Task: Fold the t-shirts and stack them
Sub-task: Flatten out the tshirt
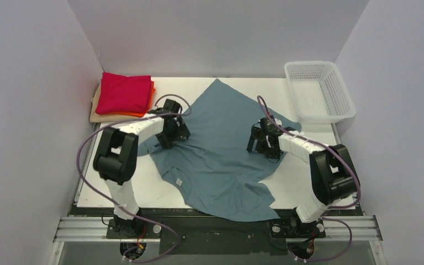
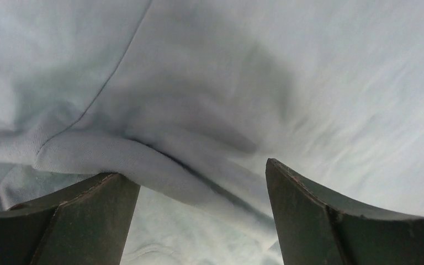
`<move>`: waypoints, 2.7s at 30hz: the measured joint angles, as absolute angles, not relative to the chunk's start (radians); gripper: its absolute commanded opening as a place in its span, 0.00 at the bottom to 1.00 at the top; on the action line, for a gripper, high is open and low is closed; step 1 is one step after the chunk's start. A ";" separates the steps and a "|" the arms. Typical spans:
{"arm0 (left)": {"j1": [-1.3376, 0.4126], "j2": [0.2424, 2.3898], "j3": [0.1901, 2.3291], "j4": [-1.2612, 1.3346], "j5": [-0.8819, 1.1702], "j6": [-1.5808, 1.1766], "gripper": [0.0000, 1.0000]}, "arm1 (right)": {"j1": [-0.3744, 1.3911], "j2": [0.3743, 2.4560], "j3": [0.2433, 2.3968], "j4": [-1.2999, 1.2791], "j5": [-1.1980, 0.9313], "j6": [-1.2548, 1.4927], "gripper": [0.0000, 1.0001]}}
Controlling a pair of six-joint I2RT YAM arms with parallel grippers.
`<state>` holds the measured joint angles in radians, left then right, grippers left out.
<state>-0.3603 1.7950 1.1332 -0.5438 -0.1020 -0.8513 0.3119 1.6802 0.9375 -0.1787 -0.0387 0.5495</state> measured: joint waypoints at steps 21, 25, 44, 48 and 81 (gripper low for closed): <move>-0.542 2.372 2.114 -0.761 -0.115 -0.460 0.94 | 0.839 1.388 0.836 -0.275 -0.051 0.723 0.82; -0.525 2.101 1.737 -0.712 -0.141 -0.474 0.94 | 0.684 1.311 0.826 -0.315 -0.003 0.700 0.82; -0.480 1.766 1.070 -0.367 0.017 -0.708 0.94 | 0.367 1.526 0.775 -0.288 0.116 0.647 0.82; -0.399 1.678 0.964 -0.359 -0.005 -0.748 0.94 | 0.377 1.506 0.750 -0.262 0.125 0.666 0.82; -0.212 2.013 1.510 -0.668 -0.168 -0.580 0.97 | 0.379 1.888 1.284 -0.310 0.084 0.597 0.82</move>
<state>-0.2119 2.0132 1.5097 -0.6678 -0.1680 -0.5804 0.3786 1.8877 1.2839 -0.3103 0.0837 0.5968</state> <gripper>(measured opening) 0.970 0.824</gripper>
